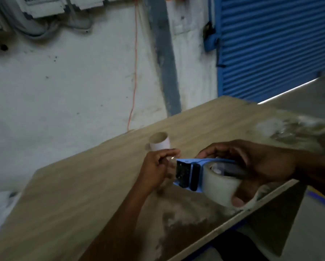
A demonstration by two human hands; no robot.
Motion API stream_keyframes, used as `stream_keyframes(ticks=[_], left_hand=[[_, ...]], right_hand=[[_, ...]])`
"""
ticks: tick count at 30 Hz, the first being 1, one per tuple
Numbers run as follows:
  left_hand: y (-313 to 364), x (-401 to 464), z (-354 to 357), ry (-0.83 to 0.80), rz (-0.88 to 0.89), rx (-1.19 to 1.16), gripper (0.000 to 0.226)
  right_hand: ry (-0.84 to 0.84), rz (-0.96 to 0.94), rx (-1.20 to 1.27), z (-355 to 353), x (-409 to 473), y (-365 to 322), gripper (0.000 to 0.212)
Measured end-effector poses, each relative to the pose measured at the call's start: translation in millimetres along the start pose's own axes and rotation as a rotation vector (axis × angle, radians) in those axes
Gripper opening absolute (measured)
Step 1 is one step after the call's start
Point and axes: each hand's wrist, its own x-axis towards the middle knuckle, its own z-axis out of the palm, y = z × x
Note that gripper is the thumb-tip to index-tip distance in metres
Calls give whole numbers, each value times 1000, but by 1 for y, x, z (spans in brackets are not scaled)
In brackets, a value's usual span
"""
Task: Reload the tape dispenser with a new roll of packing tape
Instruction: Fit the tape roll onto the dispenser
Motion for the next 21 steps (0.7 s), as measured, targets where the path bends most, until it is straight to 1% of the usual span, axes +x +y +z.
stream_keyframes(ticks=[2, 3, 4, 5, 6, 8, 11, 13, 14, 16, 17, 18, 19, 20, 21], left_hand=[[11, 26, 46, -114, 24, -30, 31], [18, 36, 68, -136, 45, -22, 26], [27, 45, 90, -145, 75, 5, 23], [34, 55, 113, -159, 108, 25, 21], [45, 63, 134, -181, 131, 49, 21], [65, 76, 172, -258, 113, 147, 23], [81, 100, 221, -450, 132, 293, 51], [90, 115, 245, -523, 124, 313, 58], [95, 122, 257, -525, 152, 312, 56], [106, 134, 276, -462, 277, 299, 47], [113, 139, 286, -423, 355, 287, 41], [120, 142, 295, -393, 409, 267, 35], [125, 145, 303, -367, 435, 251, 29], [128, 148, 311, -350, 441, 243, 24], [129, 150, 314, -338, 442, 243, 20]], right_hand=[[67, 61, -194, -23, -18, 28, 54], [124, 86, -326, -39, -28, 40, 55], [162, 177, -439, -56, -41, 50, 53], [202, 232, -488, -72, -54, 57, 52], [221, 275, -492, -83, -69, 62, 50], [234, 309, -477, -103, -97, 71, 50], [302, 356, -406, -126, -132, 85, 62], [338, 394, -389, -136, -149, 97, 65], [359, 425, -401, -141, -156, 103, 64], [377, 463, -360, -152, -168, 113, 64], [381, 496, -306, -157, -173, 117, 69], [404, 546, -250, -161, -178, 120, 79], [423, 587, -211, -164, -181, 123, 90], [433, 600, -194, -167, -184, 127, 95], [442, 592, -192, -167, -183, 129, 96]])
